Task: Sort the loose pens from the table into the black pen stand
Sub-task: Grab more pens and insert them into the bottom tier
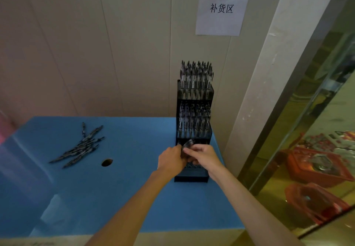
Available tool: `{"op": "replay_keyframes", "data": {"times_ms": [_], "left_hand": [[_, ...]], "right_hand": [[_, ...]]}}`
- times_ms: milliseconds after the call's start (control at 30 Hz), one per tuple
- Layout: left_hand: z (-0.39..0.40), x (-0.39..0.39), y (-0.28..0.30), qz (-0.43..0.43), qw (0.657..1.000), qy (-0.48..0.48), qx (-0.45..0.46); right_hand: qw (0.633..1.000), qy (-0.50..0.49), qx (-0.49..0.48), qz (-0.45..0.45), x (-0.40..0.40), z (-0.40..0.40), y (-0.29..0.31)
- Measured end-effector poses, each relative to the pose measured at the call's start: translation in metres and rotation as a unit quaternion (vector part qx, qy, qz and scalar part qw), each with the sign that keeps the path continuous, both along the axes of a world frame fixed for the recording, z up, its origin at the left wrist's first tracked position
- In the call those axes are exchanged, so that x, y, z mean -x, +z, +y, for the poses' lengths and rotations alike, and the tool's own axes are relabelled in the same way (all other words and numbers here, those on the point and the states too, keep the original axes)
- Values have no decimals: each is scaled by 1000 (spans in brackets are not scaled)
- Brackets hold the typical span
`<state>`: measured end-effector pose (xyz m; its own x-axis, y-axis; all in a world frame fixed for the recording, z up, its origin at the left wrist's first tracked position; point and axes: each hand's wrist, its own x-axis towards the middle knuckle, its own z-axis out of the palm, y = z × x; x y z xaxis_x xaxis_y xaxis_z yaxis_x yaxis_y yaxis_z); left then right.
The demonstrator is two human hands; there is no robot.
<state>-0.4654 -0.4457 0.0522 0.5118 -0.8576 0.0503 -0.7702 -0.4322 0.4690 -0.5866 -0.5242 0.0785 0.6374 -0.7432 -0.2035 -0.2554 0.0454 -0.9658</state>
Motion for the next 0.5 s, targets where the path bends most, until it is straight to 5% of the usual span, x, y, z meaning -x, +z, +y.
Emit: {"op": "replay_keyframes", "data": {"times_ms": [367,500], "left_hand": [[-2,-6,-1,-16,1000,-9,-15],[4,-19,-4,-9,1000,4,-20]], "right_hand": [[983,-123,-69,-113,-4,-18,0],[980,-161,0,-113,5,-36,-1]]}}
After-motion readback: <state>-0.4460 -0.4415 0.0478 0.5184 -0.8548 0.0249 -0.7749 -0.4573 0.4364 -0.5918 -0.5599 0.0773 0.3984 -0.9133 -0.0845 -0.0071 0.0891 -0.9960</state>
